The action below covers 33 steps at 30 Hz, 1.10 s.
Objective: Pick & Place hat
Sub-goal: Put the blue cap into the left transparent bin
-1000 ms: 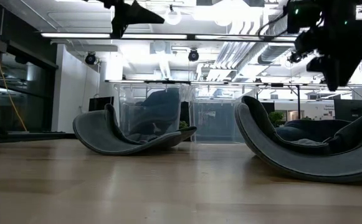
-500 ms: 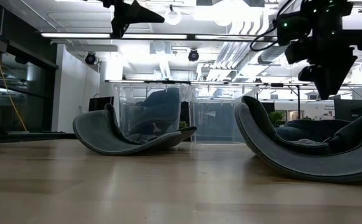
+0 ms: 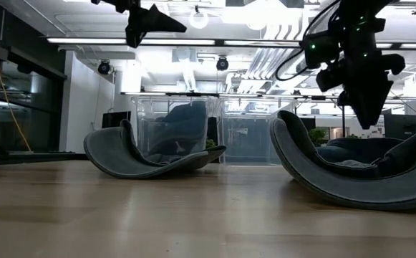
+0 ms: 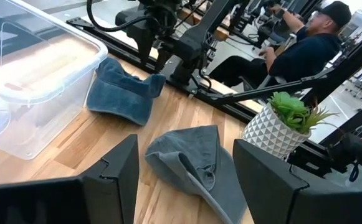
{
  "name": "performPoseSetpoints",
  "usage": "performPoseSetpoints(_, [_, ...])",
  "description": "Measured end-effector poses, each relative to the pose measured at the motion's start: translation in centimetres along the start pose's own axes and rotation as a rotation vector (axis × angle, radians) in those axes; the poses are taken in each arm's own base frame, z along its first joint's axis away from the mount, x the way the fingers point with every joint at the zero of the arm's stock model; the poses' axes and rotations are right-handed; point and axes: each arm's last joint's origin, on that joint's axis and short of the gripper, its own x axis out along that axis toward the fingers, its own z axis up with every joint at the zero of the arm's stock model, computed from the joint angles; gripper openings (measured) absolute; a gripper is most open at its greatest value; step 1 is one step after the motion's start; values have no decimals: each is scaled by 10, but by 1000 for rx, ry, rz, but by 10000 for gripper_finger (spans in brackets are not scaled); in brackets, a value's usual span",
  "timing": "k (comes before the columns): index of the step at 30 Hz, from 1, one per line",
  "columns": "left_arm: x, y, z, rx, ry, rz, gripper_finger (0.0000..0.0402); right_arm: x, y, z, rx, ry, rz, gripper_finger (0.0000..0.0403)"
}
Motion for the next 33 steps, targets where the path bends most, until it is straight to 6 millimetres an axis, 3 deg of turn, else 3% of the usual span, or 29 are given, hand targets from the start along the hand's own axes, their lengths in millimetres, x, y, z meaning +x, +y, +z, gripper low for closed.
performPoseSetpoints(33, [0,2,-3,-16,27,18,204,39,-10,18,-74,226,56,165])
